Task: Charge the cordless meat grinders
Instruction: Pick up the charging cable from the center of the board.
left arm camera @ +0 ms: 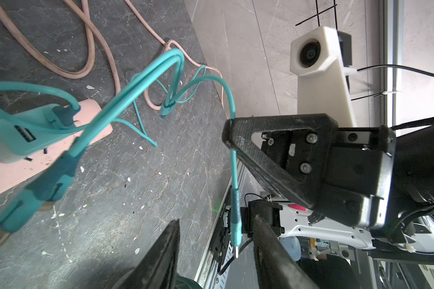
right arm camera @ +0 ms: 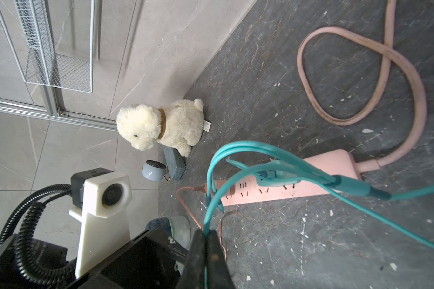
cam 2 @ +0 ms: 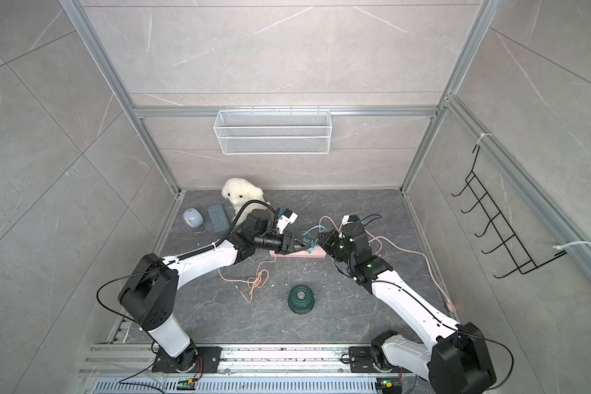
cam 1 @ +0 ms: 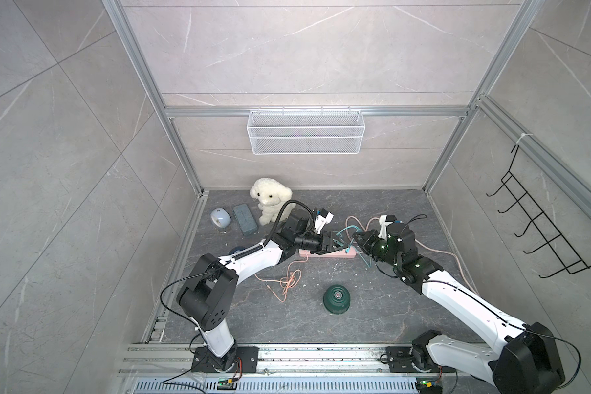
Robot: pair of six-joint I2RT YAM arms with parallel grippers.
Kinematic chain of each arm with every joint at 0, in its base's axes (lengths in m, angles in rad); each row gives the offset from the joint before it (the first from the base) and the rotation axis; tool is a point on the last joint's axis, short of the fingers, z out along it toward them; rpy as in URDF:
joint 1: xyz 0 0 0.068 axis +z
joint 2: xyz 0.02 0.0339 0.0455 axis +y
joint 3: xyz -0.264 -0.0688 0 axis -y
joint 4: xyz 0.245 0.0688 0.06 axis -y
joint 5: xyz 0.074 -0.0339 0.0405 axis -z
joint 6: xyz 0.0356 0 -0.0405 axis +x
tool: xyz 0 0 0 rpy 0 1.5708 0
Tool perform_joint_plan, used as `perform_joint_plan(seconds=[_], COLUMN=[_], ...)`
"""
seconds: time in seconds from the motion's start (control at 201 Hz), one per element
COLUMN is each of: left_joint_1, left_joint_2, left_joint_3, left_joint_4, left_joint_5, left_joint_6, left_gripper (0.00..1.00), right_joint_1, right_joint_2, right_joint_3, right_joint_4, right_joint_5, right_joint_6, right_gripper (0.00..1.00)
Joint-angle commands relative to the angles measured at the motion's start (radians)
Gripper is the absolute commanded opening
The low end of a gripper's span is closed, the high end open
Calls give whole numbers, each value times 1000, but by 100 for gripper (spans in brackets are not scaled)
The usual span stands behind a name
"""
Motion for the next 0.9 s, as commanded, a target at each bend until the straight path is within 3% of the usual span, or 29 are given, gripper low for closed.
perform_joint_plan(seconds=[0.0, 0.159, 0.409, 0.633, 0.767, 0.892], left_joint_1=[-9, -9, -9, -7, 12, 46], left_joint_2=[-7, -11, -12, -11, -33, -45], left_joint_3=[4, 0, -2, 12, 36, 75], left_joint_4=[50, 41, 42, 17, -102, -251], left_joint_5=[33, 49, 56, 91, 93, 132], left_joint_6=[-10, -11, -10, 8, 86, 176], left_gripper=[44, 34, 34, 3, 0, 0], right_joint_1=[-2, -1, -1, -2, 0, -2], right_joint_2=[14, 17, 21, 21, 14, -4], right_joint_3=[11, -6, -7, -32, -38, 2], right_joint_4=[56, 82, 108, 116, 82, -48], right_joint_5=[3, 14, 17, 6, -20, -58], right_joint_6=[28, 48, 66, 82, 45, -119], right_gripper=[0, 0, 0, 0, 0, 24])
